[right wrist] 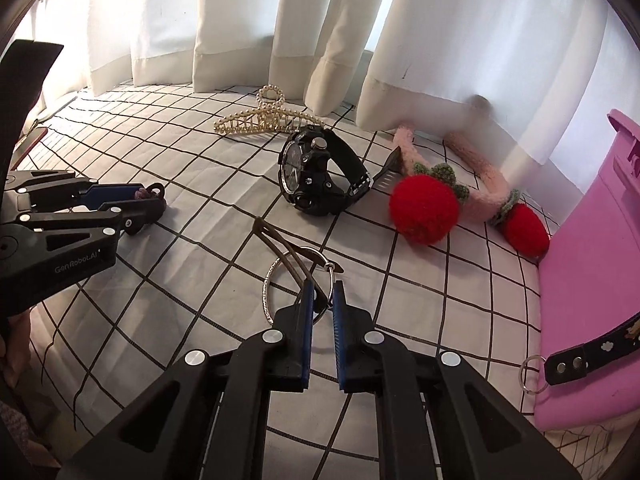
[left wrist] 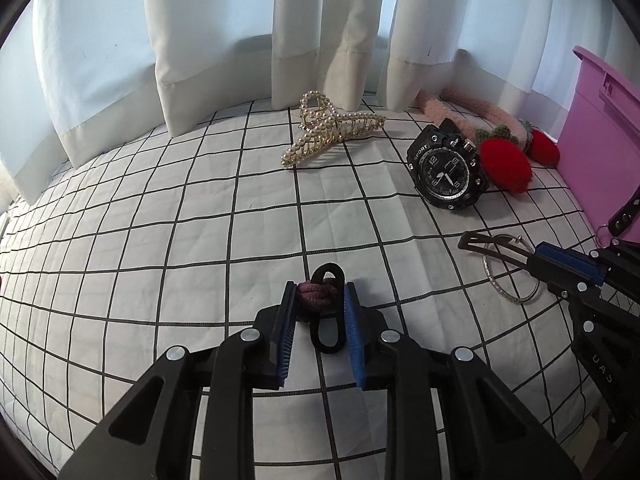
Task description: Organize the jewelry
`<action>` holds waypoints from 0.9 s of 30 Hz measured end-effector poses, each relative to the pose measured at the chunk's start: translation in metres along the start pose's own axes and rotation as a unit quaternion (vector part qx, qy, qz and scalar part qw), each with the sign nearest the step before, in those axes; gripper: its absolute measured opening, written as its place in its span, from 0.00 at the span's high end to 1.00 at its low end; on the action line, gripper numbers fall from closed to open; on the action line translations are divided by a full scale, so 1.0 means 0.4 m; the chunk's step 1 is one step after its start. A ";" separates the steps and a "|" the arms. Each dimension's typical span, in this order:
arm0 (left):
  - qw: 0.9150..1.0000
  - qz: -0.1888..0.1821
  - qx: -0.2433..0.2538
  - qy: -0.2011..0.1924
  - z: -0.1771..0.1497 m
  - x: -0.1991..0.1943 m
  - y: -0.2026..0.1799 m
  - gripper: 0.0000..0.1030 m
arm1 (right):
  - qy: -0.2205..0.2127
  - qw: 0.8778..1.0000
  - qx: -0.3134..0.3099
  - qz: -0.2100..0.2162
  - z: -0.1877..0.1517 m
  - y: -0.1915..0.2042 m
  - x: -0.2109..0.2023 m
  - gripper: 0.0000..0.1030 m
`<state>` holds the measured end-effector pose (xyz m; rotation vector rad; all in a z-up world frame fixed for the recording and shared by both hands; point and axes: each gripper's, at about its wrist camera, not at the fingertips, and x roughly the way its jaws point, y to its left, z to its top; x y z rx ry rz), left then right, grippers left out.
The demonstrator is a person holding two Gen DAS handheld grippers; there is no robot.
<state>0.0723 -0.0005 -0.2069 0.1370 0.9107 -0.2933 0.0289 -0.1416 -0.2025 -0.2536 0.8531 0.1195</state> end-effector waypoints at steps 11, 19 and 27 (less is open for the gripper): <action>1.000 -0.002 -0.006 0.002 0.000 -0.009 0.008 0.78 | -0.033 0.998 0.053 0.011 -0.015 -0.026 -0.030 0.94; 1.000 -0.005 -0.011 0.003 -0.003 -0.009 0.008 0.78 | -0.082 0.992 0.090 0.043 -0.006 -0.053 -0.085 0.94; 1.000 -0.009 -0.015 0.006 -0.002 -0.009 0.008 0.78 | -0.061 0.981 0.166 0.084 -0.017 -0.106 -0.062 0.94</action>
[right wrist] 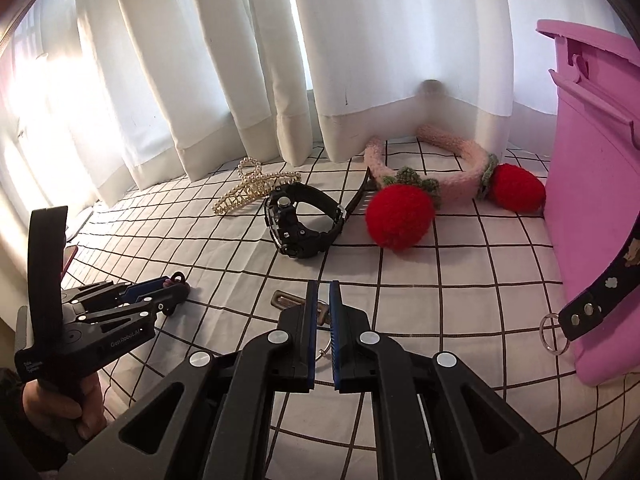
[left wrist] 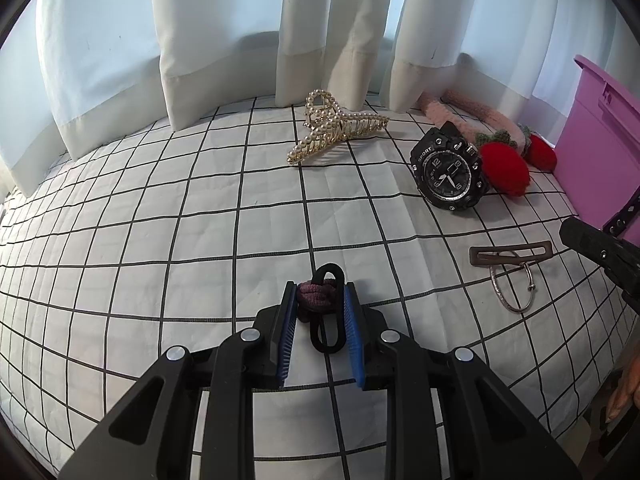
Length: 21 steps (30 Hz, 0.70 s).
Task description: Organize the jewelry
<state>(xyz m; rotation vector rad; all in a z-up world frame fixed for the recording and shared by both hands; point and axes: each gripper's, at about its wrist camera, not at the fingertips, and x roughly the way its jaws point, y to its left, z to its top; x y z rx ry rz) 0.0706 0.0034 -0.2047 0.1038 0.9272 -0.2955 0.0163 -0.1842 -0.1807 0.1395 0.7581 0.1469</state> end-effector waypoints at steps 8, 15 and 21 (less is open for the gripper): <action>1.000 0.000 -0.001 0.000 0.000 0.001 0.001 0.78 | 0.020 0.999 0.022 0.022 -0.028 0.011 0.039 0.64; 1.000 -0.001 -0.004 0.001 -0.001 0.000 0.001 0.77 | 0.013 1.000 -0.003 0.002 -0.017 0.051 0.086 0.74; 1.000 -0.003 -0.010 0.002 -0.002 -0.002 0.003 0.77 | -0.030 0.999 -0.025 -0.001 -0.005 0.074 0.057 0.97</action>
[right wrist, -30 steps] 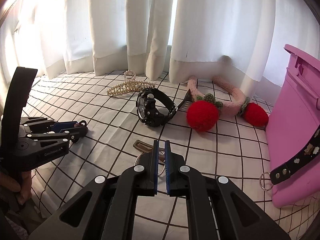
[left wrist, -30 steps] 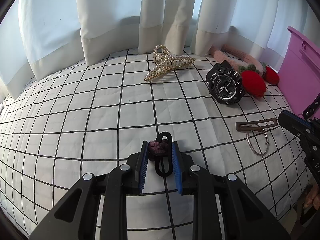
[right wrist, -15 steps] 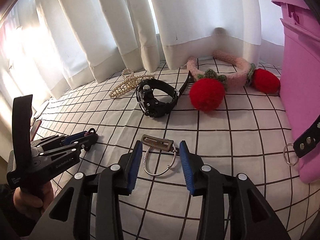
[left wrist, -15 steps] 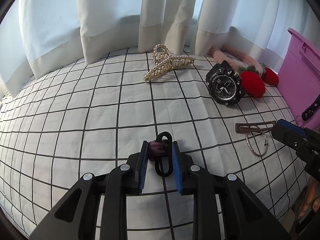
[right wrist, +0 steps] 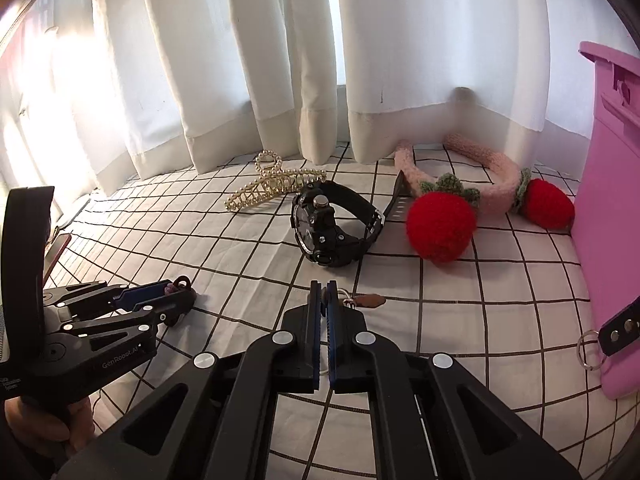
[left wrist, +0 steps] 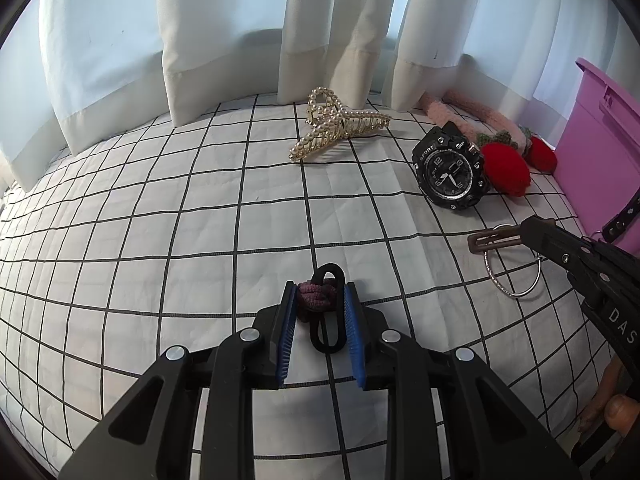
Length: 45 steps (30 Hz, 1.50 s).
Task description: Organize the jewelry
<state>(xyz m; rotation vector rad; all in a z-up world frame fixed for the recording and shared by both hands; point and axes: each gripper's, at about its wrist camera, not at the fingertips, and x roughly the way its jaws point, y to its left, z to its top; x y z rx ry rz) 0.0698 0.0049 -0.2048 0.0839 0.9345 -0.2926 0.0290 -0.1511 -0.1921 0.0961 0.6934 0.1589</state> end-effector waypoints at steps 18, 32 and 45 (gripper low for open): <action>1.000 -0.003 -0.012 0.002 -0.004 -0.008 -0.003 0.77 | 0.005 0.982 0.166 0.086 0.001 -0.135 -0.025 0.97; 1.000 -0.005 -0.008 0.002 0.000 -0.005 -0.001 0.77 | 0.050 0.993 0.098 -0.043 -0.054 -0.149 -0.051 0.43; 1.000 -0.004 -0.005 0.002 0.005 0.002 -0.007 0.76 | 0.103 0.989 -0.046 0.099 -0.114 0.052 -0.050 0.43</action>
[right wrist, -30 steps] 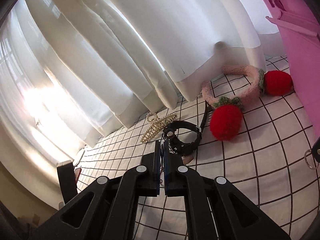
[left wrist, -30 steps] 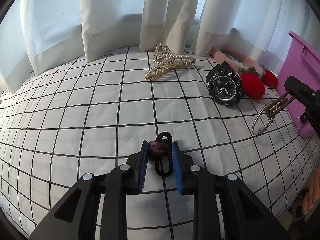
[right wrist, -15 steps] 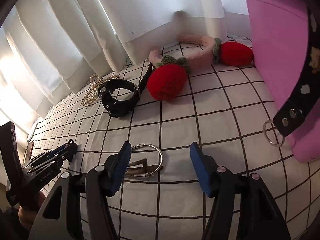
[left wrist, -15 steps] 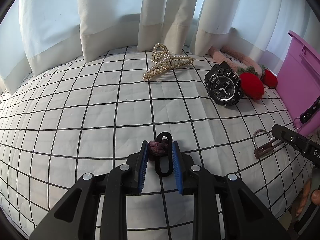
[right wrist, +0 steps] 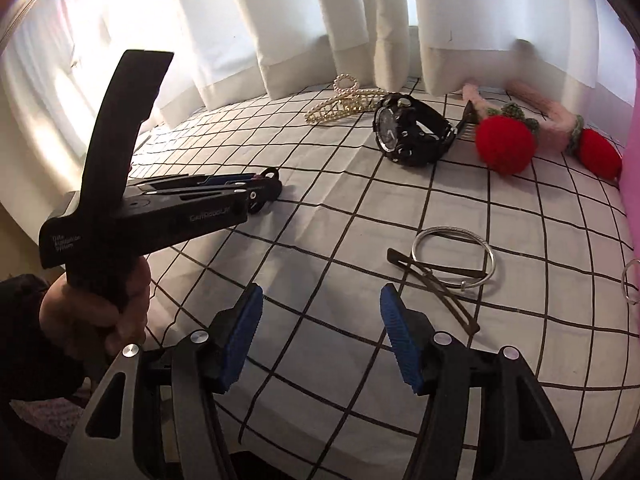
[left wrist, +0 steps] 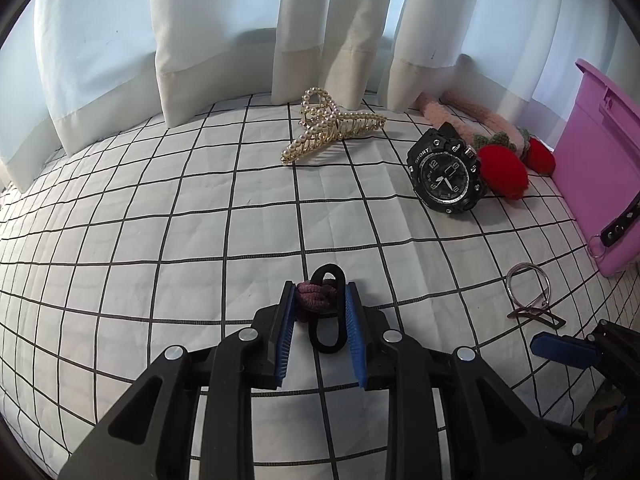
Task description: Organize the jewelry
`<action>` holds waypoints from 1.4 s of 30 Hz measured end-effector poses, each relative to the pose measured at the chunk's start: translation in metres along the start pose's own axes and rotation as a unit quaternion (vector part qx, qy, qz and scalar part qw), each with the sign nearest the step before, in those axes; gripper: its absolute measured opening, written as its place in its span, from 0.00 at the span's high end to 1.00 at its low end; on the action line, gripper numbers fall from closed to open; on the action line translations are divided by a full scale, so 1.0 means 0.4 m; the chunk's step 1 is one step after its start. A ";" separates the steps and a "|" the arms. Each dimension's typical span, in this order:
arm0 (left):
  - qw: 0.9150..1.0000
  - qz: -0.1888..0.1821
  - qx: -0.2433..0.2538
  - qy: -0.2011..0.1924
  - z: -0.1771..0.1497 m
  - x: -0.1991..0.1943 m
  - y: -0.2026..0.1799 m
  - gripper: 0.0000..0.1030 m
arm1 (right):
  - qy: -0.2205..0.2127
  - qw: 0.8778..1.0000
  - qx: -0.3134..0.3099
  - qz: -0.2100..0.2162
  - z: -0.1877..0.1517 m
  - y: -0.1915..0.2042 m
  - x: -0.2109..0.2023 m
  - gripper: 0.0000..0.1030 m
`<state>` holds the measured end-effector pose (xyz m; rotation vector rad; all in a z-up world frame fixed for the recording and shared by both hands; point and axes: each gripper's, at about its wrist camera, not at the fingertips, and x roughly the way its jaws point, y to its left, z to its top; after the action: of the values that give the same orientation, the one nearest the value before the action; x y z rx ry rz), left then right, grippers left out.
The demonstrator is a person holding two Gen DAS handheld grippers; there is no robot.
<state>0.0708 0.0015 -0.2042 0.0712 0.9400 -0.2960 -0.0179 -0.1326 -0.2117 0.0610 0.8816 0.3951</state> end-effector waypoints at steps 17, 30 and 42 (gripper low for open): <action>1.000 -0.001 0.002 -0.001 0.001 0.001 -0.006 0.76 | 0.001 0.980 0.116 -0.161 0.100 -0.126 0.042 0.43; 1.000 -0.003 0.002 -0.002 0.001 0.001 -0.006 0.75 | 0.028 0.981 0.054 -0.183 0.095 -0.101 0.059 0.49; 1.000 -0.007 0.000 -0.001 0.002 0.001 -0.004 0.75 | -0.176 0.973 0.070 -0.133 0.117 -0.110 -0.076 0.49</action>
<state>0.0714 -0.0005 -0.2039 0.0648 0.9396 -0.3085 0.0138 -0.1792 -0.1686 0.1378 0.5548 0.0652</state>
